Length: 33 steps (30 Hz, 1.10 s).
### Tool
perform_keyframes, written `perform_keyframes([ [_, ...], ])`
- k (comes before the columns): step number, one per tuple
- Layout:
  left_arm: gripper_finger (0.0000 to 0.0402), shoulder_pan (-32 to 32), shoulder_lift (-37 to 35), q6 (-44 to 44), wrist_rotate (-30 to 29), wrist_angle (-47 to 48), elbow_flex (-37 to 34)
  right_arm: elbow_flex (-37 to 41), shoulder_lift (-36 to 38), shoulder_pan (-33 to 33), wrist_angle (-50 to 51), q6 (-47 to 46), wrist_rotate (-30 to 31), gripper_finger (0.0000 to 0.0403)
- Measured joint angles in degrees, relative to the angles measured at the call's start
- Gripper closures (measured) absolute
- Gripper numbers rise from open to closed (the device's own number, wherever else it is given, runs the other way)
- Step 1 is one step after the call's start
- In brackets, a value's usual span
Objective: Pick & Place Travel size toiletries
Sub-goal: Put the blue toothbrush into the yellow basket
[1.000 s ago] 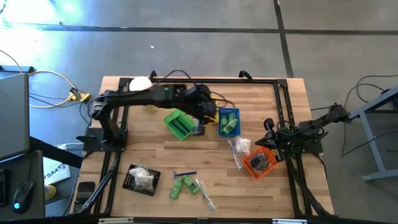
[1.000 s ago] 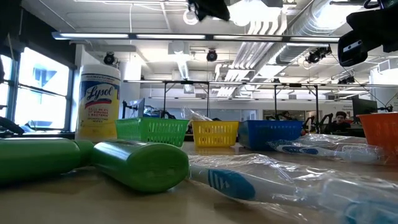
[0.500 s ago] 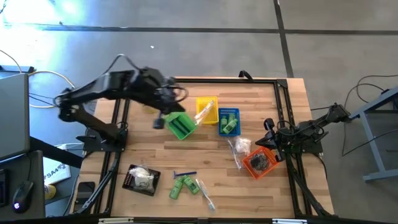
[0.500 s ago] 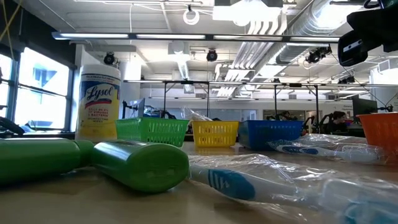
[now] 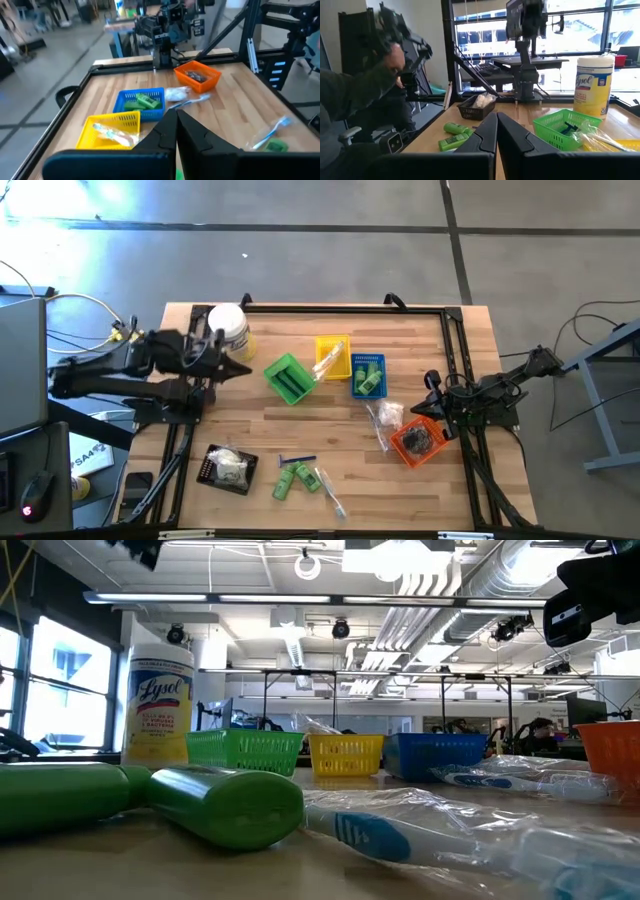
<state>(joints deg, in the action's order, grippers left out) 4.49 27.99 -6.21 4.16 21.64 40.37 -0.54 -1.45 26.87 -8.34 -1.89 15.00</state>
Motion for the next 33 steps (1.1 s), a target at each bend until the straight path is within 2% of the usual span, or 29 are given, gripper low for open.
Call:
perform_keyframes([
  [5, 0.0401, 0.0, -11.9, -1.1, -0.1, -6.9, -13.3, 0.0, 0.0, 0.0, 0.0, 0.1, 0.0, 0.04],
  [10, 0.0401, 0.0, -17.8, 0.9, -0.3, -10.2, -20.7, 0.0, 0.0, 0.0, 0.0, 0.2, 0.0, 0.04],
  [19, 0.0401, 0.0, -19.0, 2.4, -5.1, -13.6, -29.7, 0.0, 0.0, 0.0, 1.0, 0.2, 0.0, 0.04],
  [33, 0.0401, 0.0, -18.9, 5.1, -4.7, -19.1, -36.8, 0.0, 0.0, 0.0, 1.6, 0.0, 0.0, 0.04],
])
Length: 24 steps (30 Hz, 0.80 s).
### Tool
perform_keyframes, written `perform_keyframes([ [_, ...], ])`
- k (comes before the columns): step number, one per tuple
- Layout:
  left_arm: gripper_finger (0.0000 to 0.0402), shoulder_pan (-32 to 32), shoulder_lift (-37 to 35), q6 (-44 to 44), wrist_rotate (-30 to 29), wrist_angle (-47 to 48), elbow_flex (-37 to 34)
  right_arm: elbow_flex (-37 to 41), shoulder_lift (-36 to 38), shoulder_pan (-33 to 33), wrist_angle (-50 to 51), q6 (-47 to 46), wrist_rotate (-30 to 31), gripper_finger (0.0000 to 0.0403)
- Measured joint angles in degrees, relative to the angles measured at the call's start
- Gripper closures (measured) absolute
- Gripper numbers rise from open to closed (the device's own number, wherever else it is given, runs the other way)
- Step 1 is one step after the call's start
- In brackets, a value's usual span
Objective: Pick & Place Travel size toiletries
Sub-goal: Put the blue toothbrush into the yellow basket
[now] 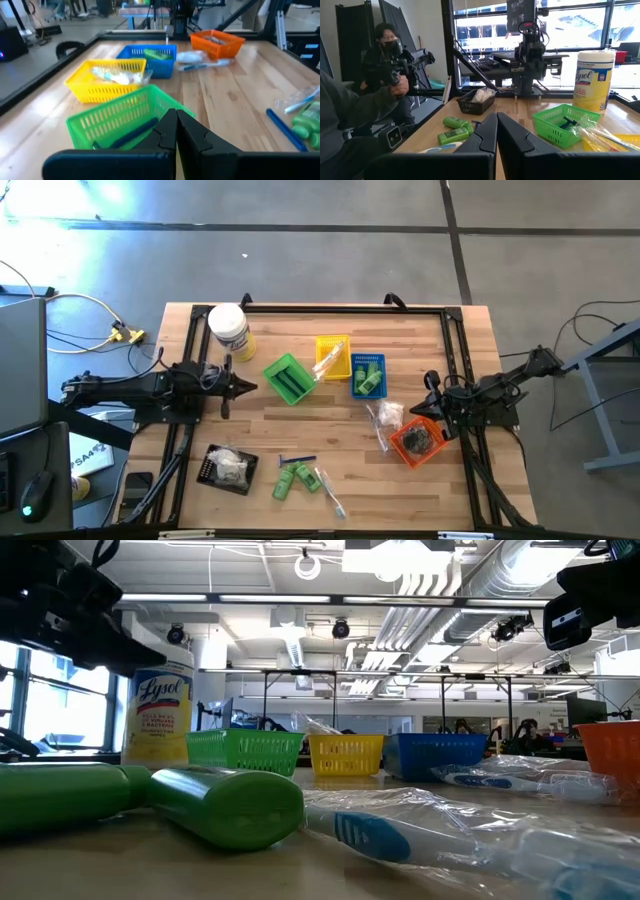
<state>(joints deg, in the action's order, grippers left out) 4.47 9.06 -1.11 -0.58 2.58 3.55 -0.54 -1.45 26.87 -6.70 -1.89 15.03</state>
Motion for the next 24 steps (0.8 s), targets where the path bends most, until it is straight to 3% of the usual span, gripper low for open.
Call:
perform_keyframes([
  [10, 0.0401, 0.0, 0.0, 0.3, 0.0, -1.8, -1.2, 0.0, 0.0, 0.0, -1.9, 0.0, 0.1, 0.0401],
  [16, 0.0401, 0.0, 0.0, 0.2, 0.0, -1.7, -1.2, -0.1, -1.5, 0.0, -3.1, -0.6, 4.8, 0.0401],
  [24, 0.0401, 0.0, 0.0, 1.4, -0.1, -2.0, -1.2, -6.7, -14.9, 0.0, -2.4, -2.1, 8.0, 0.0401],
])
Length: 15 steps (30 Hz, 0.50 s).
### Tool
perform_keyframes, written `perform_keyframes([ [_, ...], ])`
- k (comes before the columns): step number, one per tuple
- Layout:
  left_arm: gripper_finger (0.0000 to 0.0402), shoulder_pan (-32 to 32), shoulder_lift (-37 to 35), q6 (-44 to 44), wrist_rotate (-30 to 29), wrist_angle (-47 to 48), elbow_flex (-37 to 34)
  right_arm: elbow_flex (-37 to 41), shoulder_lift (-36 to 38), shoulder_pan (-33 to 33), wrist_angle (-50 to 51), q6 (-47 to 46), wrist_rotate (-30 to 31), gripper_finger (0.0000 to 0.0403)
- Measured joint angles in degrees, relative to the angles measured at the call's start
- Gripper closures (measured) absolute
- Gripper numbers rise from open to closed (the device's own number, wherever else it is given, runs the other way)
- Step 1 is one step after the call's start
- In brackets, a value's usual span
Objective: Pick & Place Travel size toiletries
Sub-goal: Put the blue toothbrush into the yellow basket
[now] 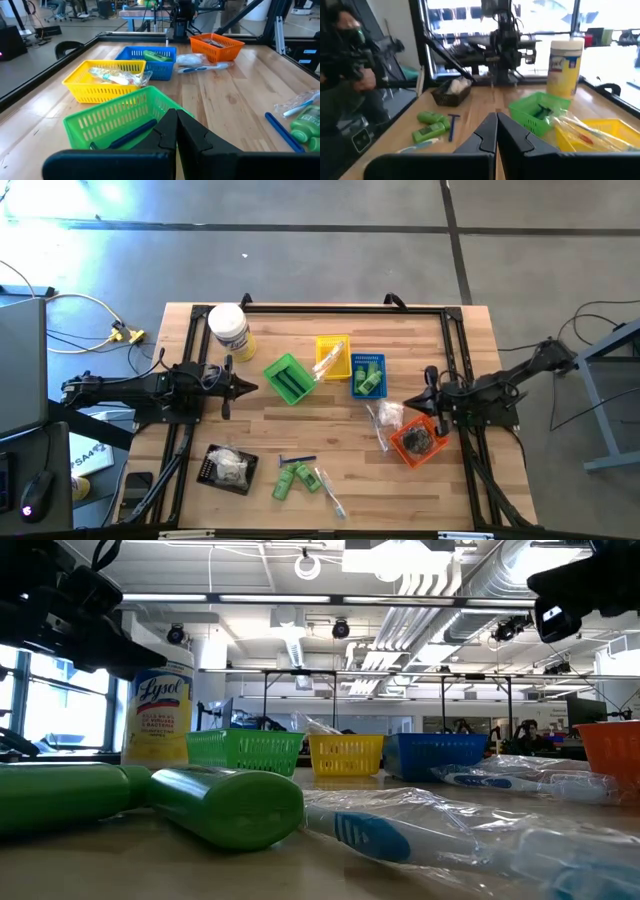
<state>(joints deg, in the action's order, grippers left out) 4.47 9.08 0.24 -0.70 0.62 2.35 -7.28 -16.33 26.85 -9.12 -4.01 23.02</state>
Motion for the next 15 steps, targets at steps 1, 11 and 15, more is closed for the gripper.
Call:
perform_keyframes([
  [1, 0.0401, 0.0, 0.0, 0.1, 0.0, -0.1, 0.0, -1.7, -2.6, 0.0, 0.3, -0.7, 0.0, 0.0401],
  [11, 0.0401, 0.0, 0.0, 2.9, -0.6, -0.5, -0.1, -22.9, -31.8, -1.4, 16.5, -19.1, 6.9, 0.0401],
  [15, 0.0401, 0.0, 0.0, 3.3, -0.6, -0.5, -0.1, -30.5, -42.8, -4.0, 22.5, -26.1, 6.9, 0.0401],
])
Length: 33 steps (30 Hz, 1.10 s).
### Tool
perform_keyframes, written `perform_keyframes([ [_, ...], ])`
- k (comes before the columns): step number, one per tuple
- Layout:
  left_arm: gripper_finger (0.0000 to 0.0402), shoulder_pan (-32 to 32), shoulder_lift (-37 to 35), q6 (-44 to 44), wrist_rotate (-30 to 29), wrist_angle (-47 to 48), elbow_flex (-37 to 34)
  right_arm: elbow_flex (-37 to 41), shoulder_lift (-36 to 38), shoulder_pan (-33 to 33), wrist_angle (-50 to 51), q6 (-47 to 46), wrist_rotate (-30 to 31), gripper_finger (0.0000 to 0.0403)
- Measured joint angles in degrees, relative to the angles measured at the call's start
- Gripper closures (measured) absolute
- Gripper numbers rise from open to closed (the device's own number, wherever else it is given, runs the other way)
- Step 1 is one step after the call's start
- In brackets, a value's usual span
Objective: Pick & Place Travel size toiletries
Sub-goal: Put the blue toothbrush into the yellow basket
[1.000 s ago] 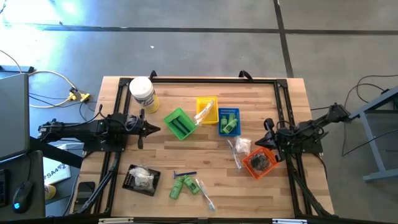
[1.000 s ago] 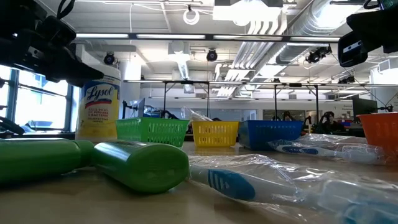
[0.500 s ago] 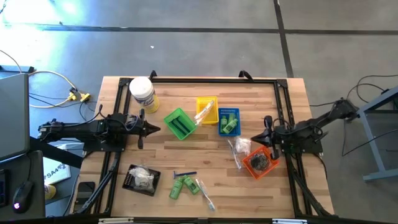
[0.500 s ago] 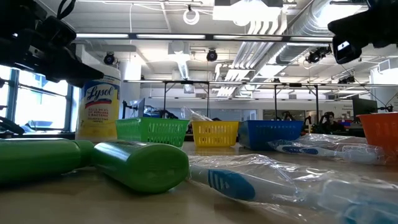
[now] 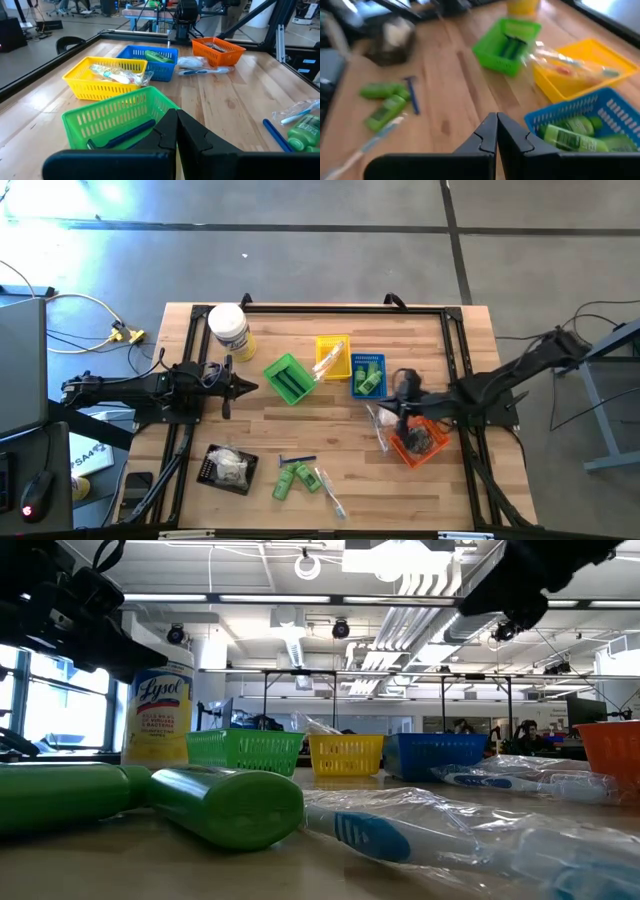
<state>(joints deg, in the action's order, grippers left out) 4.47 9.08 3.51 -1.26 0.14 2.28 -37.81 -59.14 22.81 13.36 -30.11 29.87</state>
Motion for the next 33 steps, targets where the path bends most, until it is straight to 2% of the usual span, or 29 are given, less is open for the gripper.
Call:
perform_keyframes([
  [7, 0.0401, 0.0, 0.0, 1.0, 0.0, 0.0, 0.0, -9.2, -18.3, -5.2, 4.6, -3.8, -9.2, 0.0401],
  [12, 0.0401, 0.0, 0.0, 1.3, 0.0, 0.0, 0.0, -13.8, -27.9, -8.4, 6.5, -6.5, -15.4, 0.0401],
  [16, 0.0401, 0.0, 0.0, 1.2, 0.0, 0.0, 0.0, -18.2, -34.1, -8.7, 11.4, -6.8, -17.5, 0.0393],
  [20, 0.0401, 0.0, 0.0, 1.2, 0.1, 0.1, 0.0, -23.4, -38.7, -8.5, 20.7, -10.1, -18.0, 0.0355],
  [25, 0.0401, 0.0, 0.0, 0.9, 0.2, 0.3, 0.0, -27.1, -41.6, -8.6, 29.4, -16.1, -16.5, 0.0276],
  [29, 0.0401, 0.0, 0.0, 0.9, 0.2, 0.3, 0.0, -27.4, -42.6, -8.8, 31.7, -19.5, -16.4, 0.0227],
  [33, 0.0401, 0.0, 0.0, 0.9, 0.2, 0.3, 0.0, -27.4, -42.6, -9.2, 31.6, -20.0, -15.3, 0.0198],
])
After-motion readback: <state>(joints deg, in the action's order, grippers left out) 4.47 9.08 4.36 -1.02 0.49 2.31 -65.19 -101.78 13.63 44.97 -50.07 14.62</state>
